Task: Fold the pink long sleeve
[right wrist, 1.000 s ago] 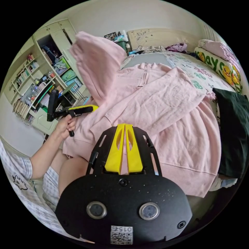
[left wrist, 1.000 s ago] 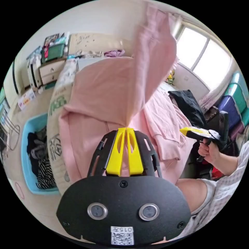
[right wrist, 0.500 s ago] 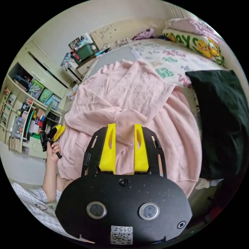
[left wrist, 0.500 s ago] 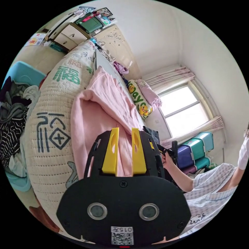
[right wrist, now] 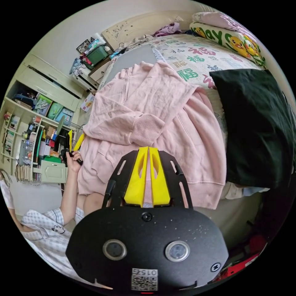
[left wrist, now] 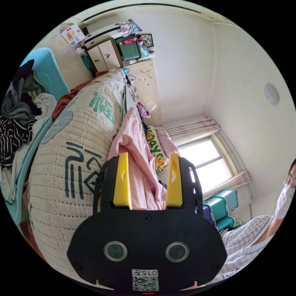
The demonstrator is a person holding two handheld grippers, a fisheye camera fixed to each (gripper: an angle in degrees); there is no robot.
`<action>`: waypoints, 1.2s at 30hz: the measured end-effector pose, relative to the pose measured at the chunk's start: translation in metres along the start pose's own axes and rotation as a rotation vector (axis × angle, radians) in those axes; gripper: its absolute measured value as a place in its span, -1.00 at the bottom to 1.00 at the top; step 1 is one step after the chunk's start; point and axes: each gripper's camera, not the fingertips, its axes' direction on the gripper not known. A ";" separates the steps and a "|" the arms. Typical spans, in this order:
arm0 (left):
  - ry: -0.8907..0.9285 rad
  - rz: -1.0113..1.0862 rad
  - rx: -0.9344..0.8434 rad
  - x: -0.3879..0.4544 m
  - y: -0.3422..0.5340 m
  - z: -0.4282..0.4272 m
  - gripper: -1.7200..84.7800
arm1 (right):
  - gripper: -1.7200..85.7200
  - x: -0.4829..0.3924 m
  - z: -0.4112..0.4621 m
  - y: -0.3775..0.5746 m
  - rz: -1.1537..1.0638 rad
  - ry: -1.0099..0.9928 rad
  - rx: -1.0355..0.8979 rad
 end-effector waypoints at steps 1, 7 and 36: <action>0.002 -0.002 -0.003 -0.001 0.000 0.000 -0.56 | -0.83 -0.001 0.005 -0.003 0.006 -0.016 0.009; 0.038 -0.034 0.025 -0.018 0.010 -0.014 -0.63 | -0.81 -0.005 0.058 -0.041 0.057 -0.032 -0.041; 0.034 -0.041 -0.009 -0.040 0.002 -0.036 -0.64 | -0.73 0.012 0.021 -0.063 0.119 0.005 -0.162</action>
